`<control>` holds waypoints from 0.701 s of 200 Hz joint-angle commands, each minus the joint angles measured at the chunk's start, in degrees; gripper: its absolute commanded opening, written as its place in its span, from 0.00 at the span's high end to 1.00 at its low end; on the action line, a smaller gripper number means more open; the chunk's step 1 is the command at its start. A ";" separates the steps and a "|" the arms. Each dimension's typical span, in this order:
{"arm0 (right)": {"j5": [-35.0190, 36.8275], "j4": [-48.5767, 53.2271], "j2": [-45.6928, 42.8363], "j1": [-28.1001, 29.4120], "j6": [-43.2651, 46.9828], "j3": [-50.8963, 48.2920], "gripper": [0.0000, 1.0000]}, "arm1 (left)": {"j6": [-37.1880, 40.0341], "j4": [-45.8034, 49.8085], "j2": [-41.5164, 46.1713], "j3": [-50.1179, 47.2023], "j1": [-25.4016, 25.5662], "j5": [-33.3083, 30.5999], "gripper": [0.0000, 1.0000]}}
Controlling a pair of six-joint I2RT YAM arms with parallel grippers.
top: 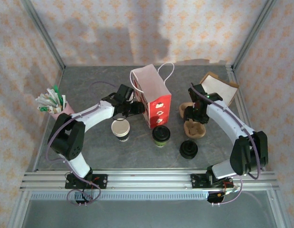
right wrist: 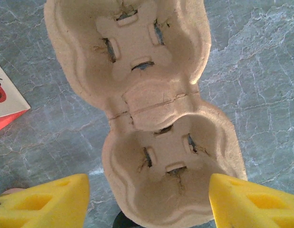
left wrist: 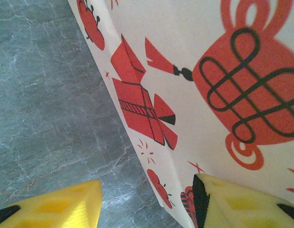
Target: Pack the takeout coffee
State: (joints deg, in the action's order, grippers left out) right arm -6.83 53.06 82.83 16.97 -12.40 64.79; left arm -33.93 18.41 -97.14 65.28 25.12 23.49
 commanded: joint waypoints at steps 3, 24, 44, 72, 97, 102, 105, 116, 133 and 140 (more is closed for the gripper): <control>1.00 -0.92 2.16 -1.59 1.32 1.16 0.33 | 2.22 1.60 0.79 2.12 -0.90 -2.07 0.46; -2.27 -2.09 2.99 -3.64 1.79 1.21 0.32 | 2.39 1.56 2.24 0.83 -2.93 -1.65 0.46; -2.97 -2.00 4.21 -4.14 2.66 2.00 0.32 | 2.55 1.46 3.44 -0.23 -5.04 -1.47 0.46; -2.78 -1.49 6.62 -4.22 3.94 3.64 0.32 | 2.74 1.76 2.24 1.18 -7.88 -0.55 0.46; -2.13 -1.16 8.42 -4.22 4.96 4.51 0.33 | 3.00 2.57 -1.05 4.77 -9.02 -0.67 0.46; -2.18 -1.13 8.65 -4.21 5.10 4.62 0.33 | 3.00 2.99 -1.91 5.72 -9.19 -0.87 0.47; -2.28 -1.12 8.86 -4.22 5.18 4.70 0.33 | 3.00 3.15 -2.45 6.28 -9.33 -0.85 0.47; -2.16 -1.11 9.47 -4.18 5.42 5.05 0.33 | 3.00 3.32 -4.31 7.96 -9.77 -0.98 0.47; -1.74 -0.94 10.51 -4.22 5.47 5.83 0.36 | 3.00 3.38 -7.22 10.71 -10.10 -0.53 0.48; -1.59 -0.85 10.96 -4.21 5.54 6.16 0.36 | 3.00 3.39 -8.68 11.81 -10.00 0.36 0.50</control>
State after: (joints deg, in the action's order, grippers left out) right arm -9.47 51.35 92.51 12.91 -8.10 68.55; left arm -32.40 20.32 -101.97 73.43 15.70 23.20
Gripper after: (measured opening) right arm 0.648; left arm 0.521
